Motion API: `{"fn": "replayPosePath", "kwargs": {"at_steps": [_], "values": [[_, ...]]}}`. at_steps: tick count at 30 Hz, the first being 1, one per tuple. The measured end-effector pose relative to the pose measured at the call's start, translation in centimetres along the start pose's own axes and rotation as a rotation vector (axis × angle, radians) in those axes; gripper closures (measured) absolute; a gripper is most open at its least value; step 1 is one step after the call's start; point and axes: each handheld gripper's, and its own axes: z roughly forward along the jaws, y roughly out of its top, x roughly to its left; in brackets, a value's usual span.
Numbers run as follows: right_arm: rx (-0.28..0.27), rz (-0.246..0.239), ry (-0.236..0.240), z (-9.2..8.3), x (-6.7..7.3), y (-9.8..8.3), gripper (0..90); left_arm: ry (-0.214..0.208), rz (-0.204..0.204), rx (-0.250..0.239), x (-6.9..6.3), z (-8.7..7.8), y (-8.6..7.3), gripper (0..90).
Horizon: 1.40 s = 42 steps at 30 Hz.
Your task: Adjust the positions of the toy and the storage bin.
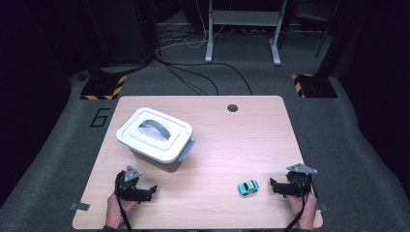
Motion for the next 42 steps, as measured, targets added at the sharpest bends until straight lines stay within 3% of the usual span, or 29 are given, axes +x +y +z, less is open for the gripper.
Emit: {"fn": "replayPosePath", "kwargs": {"at_steps": [18,28,32,37,42], "values": [[-0.001,0.0,0.004,0.0,0.0,0.0,2.6,0.0,0.0,0.0,0.0,0.0,0.0,0.0],[-0.029,0.061,0.022,-0.4,-0.4,-0.2,2.3,0.0,-0.001,0.0,0.0,0.0,0.0,0.0],[-0.02,0.043,0.003,-0.4,-0.1,-0.1,0.0,0.001,-0.001,0.001,0.0,0.0,0.0,0.0],[-0.014,0.077,0.024,-0.8,0.3,-0.2,0.0,-0.002,-0.001,0.003,0.0,0.0,0.0,0.0],[-0.008,0.065,0.026,-1.7,1.6,-0.3,0.0,-0.002,0.0,0.003,0.0,0.0,0.0,0.0]]}}
